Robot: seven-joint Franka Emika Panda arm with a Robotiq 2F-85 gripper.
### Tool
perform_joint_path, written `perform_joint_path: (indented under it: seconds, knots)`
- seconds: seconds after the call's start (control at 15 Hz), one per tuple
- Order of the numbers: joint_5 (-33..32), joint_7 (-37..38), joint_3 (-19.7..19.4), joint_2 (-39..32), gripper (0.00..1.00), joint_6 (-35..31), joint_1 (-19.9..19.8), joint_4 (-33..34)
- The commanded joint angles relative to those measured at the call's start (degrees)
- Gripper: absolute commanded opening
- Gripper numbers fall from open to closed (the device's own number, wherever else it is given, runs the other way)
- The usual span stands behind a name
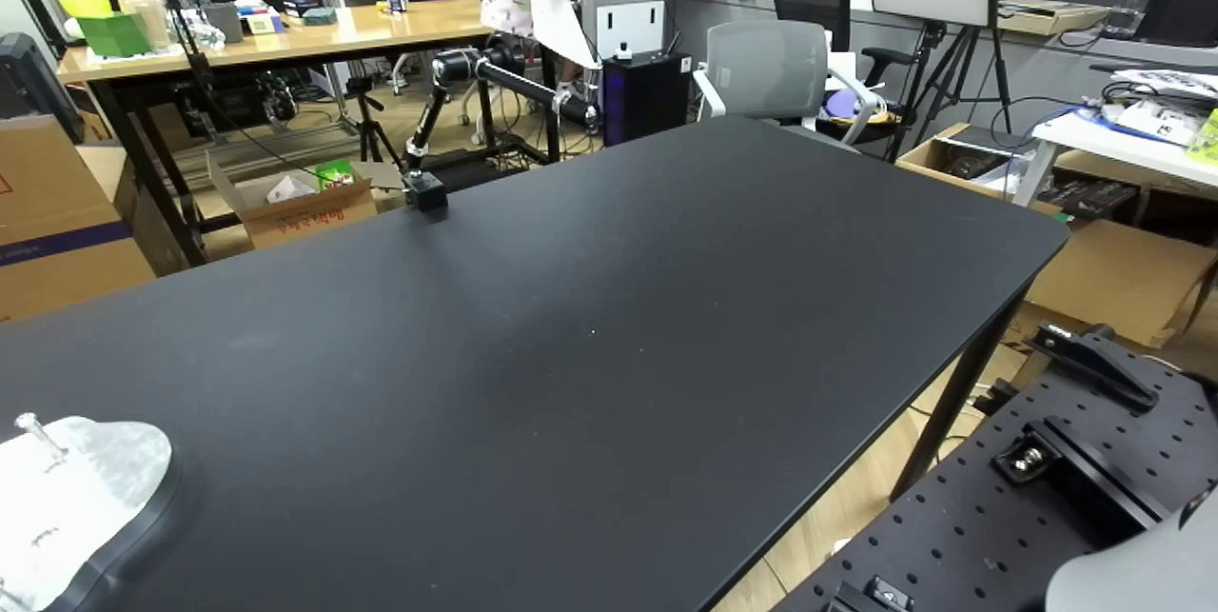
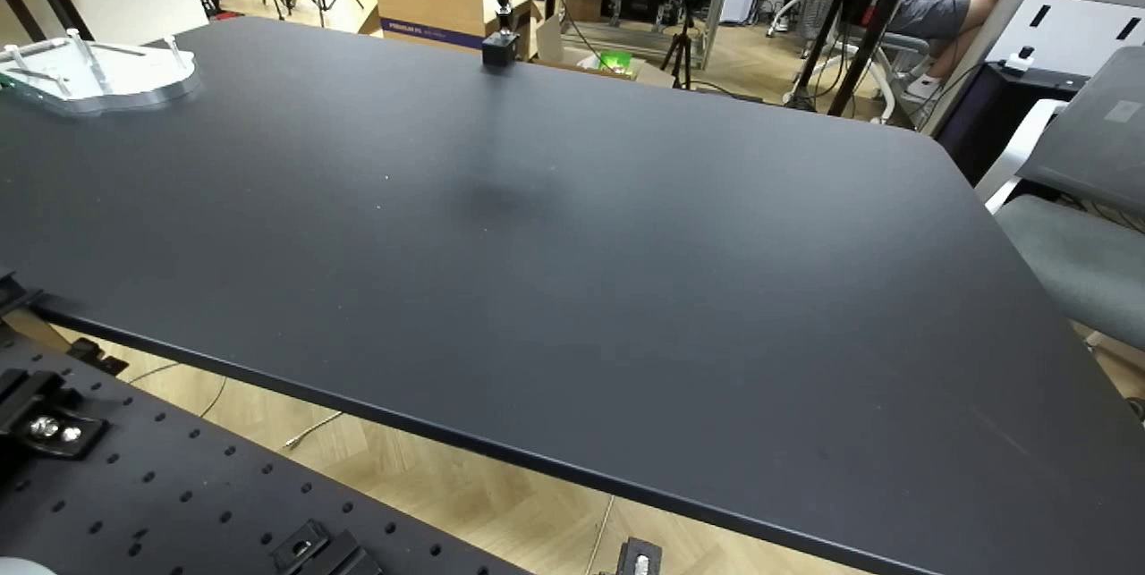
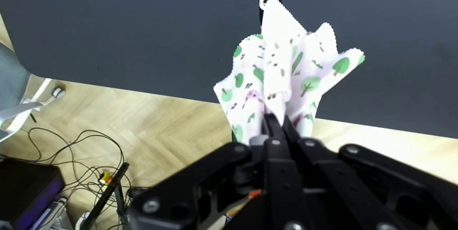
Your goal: Pick up the white towel from the table and put it on the black tripod
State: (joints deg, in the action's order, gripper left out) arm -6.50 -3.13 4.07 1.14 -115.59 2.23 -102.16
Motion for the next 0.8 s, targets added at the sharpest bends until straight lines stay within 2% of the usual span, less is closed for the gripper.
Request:
perform_joint_path:
  seconds: [0.0,0.73]
  knots:
    - [1.6,1.3,-0.3,-2.6,0.01,3.0,0.4,3.8]
    - [4.7,0.0,-2.1,-5.7,0.01,6.4,-0.8,1.2]
